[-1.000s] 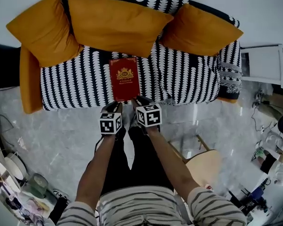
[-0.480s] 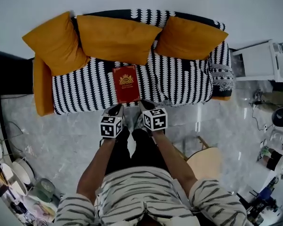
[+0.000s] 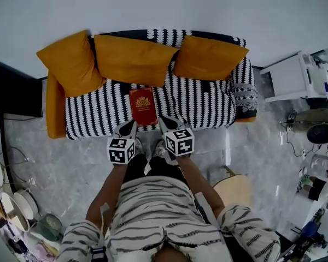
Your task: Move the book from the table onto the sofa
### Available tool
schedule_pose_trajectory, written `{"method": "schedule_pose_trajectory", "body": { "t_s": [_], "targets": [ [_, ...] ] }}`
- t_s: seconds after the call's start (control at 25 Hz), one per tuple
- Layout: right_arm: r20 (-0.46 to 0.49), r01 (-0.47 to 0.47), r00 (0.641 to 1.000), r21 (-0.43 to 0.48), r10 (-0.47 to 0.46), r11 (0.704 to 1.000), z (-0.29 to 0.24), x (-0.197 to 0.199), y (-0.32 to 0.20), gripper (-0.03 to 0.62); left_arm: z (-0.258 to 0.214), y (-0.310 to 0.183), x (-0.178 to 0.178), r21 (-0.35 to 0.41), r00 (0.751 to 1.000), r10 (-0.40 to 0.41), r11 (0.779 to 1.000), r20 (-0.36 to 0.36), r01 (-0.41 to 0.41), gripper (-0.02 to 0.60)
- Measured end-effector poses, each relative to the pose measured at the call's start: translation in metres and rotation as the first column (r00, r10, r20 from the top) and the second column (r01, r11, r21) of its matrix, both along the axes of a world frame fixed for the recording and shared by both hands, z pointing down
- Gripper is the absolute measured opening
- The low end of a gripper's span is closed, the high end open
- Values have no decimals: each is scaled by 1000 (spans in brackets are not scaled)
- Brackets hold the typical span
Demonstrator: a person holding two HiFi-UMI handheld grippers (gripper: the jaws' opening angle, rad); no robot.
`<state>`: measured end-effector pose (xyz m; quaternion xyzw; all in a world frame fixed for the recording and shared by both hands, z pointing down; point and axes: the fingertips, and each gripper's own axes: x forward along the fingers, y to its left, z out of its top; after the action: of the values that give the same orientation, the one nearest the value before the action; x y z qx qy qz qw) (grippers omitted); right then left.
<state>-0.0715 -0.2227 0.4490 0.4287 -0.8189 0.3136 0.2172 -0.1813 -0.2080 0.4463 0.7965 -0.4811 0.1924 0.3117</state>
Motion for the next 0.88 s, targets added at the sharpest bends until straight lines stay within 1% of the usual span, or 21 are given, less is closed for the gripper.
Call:
{"method": "schedule_pose_trajectory", "body": {
  "t_s": [0.12, 0.28, 0.44, 0.56, 0.64, 0.88],
  "targets": [
    [16, -33, 999, 47, 33, 998, -27, 7, -8, 14, -31, -6, -3, 50, 1000, -21, 998, -23, 22, 6],
    [28, -69, 997, 101, 67, 992, -59, 13, -20, 14, -67, -15, -3, 120, 999, -5, 993, -31, 9, 5],
    [29, -50, 999, 174, 45, 983, -94, 5, -30, 14, -100, -25, -2, 179, 998, 1, 984, -59, 10, 5],
    [46, -41, 998, 223, 32, 974, -121, 0, -26, 14, -121, -24, 4, 217, 998, 11, 976, -69, 4, 5],
    [62, -41, 998, 265, 26, 963, -141, -2, -27, 14, -138, -27, 8, 253, 997, 19, 967, -79, 1, 5],
    [98, -47, 995, 391, 9, 919, -192, 0, -35, 14, -180, -41, 20, 355, 994, 30, 935, -108, 11, 5]
  ]
}}
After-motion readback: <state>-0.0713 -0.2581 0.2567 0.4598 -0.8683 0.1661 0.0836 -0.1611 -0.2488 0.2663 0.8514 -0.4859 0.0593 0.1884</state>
